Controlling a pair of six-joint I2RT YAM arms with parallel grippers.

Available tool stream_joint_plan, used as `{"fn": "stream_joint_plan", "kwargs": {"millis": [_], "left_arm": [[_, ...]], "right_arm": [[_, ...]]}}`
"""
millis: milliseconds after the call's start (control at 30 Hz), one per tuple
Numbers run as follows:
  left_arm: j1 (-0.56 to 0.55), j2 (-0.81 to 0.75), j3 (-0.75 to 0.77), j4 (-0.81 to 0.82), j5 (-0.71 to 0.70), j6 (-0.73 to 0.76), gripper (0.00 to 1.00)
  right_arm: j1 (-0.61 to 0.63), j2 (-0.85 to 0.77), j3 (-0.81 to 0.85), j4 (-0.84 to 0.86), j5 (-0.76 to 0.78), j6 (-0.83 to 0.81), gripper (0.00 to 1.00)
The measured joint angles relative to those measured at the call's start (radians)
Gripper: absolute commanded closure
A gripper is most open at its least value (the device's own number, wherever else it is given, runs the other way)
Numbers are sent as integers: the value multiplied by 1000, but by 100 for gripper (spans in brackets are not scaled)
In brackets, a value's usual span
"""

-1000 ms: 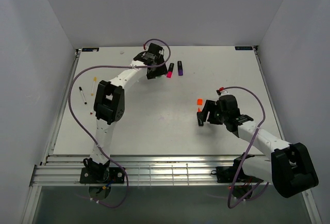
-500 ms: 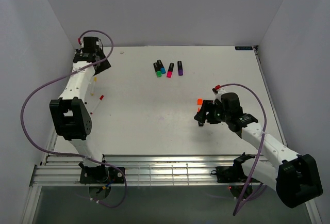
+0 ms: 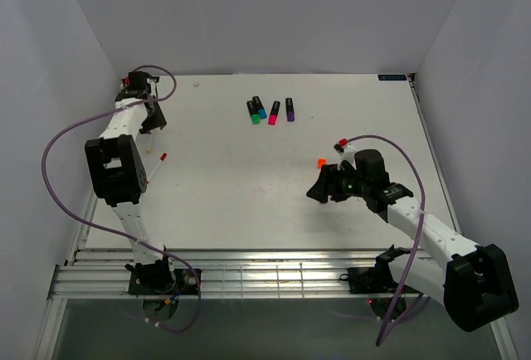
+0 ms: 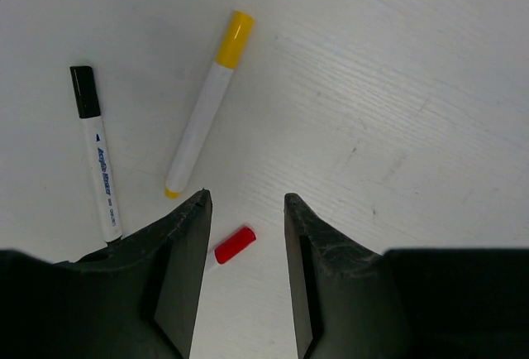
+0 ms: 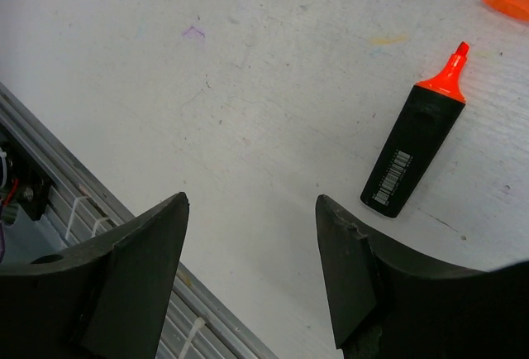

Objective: Open the pen caps

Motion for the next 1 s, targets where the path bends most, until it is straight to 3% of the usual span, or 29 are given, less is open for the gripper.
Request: {"fn": "stream_joint_plan", "kwargs": {"millis": [467, 1000], "left_arm": [[22, 24, -124, 112, -95, 124, 47], [53, 61, -156, 204, -12, 168, 59]], "right_arm": [[0, -13, -38, 5, -43, -30, 31], [0, -40, -38, 4, -52, -34, 31]]}}
